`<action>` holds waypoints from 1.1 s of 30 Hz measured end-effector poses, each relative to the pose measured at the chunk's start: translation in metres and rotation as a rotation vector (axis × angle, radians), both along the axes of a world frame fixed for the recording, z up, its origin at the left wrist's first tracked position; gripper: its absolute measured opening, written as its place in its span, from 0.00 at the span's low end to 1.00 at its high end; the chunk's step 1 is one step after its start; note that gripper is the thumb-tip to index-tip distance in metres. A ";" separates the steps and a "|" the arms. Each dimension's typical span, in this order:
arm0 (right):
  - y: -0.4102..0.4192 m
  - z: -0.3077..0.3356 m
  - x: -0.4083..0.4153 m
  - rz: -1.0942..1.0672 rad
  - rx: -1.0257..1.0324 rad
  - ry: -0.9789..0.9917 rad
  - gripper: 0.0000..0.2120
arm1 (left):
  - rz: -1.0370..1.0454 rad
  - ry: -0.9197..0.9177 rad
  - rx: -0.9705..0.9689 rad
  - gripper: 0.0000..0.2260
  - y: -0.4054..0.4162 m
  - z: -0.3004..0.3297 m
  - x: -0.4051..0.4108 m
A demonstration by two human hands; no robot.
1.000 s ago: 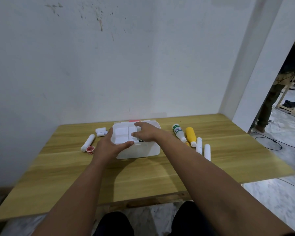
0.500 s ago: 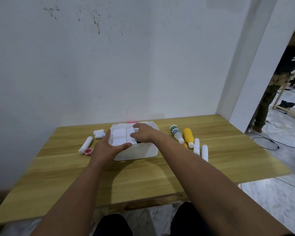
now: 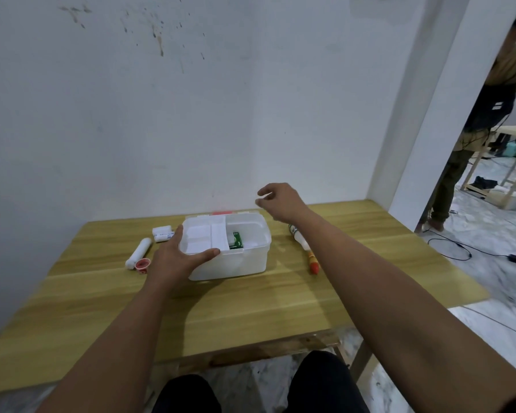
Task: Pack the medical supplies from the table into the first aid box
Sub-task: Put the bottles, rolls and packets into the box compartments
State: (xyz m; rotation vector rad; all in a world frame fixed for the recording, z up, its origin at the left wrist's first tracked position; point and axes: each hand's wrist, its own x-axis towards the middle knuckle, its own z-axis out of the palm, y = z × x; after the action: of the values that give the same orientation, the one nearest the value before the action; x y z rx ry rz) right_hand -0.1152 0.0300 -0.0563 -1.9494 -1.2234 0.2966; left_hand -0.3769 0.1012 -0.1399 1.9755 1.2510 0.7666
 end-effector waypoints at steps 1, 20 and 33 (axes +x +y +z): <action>-0.003 0.001 0.007 -0.026 0.011 0.002 0.14 | 0.002 -0.003 0.003 0.54 0.000 0.000 0.000; -0.032 -0.062 0.052 -0.246 -0.504 -0.439 0.09 | 0.022 0.002 0.009 0.51 -0.009 0.009 0.002; -0.023 -0.058 0.046 -0.306 -0.409 -0.377 0.07 | 0.006 -0.023 -0.014 0.52 -0.008 0.006 0.000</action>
State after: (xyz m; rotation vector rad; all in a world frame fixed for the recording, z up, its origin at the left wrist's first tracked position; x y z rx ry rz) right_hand -0.0689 0.0068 -0.1145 -2.6008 -1.1295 0.0166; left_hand -0.3765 0.0927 -0.1336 1.9475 1.2463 0.7795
